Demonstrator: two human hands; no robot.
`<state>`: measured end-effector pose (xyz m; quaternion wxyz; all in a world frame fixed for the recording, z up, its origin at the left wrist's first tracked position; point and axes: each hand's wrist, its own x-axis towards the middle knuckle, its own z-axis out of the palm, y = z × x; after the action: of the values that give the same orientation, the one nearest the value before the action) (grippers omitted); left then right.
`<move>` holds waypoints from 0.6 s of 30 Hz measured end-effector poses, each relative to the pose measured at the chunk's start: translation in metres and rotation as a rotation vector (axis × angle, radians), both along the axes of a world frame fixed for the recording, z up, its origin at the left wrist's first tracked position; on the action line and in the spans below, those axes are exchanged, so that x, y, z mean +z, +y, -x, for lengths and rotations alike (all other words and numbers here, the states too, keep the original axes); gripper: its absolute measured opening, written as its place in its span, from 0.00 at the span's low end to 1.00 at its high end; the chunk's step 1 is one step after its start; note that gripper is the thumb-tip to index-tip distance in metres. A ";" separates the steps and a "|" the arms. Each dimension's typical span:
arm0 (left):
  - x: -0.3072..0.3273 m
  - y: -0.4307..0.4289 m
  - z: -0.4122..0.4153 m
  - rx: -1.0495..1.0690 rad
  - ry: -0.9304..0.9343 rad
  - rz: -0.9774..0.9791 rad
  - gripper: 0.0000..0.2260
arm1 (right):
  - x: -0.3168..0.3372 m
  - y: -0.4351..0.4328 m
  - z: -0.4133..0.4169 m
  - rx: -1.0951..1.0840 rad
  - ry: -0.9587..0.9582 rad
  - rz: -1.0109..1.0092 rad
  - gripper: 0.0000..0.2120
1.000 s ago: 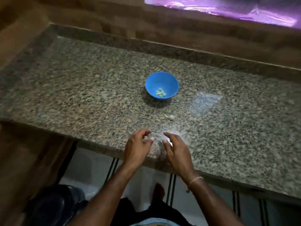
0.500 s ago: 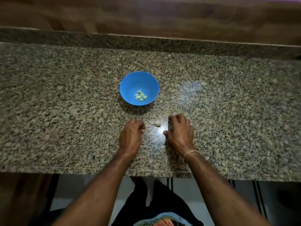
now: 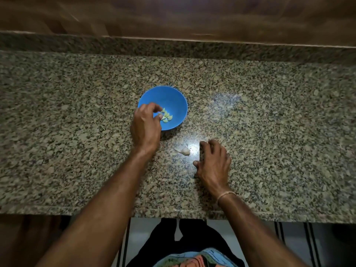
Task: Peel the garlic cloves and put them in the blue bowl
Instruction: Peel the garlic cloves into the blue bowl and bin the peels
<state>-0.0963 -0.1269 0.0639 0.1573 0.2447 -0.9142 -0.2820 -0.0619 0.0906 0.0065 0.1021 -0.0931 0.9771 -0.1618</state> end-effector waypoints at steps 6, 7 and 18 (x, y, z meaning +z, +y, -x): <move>-0.021 0.053 -0.038 -0.372 0.035 0.162 0.10 | 0.000 0.007 0.005 0.017 0.004 0.053 0.33; -0.032 0.065 -0.049 -0.458 -0.031 0.134 0.11 | 0.000 0.008 0.006 0.025 0.002 0.060 0.33; -0.038 0.092 -0.052 0.126 0.022 -1.423 0.11 | 0.008 0.025 0.019 -0.080 -0.198 0.811 0.19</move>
<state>-0.0447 -0.0344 0.0258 -0.0152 0.3374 -0.4910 -0.8030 -0.0809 0.1154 0.0141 0.1443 -0.0718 0.8225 -0.5454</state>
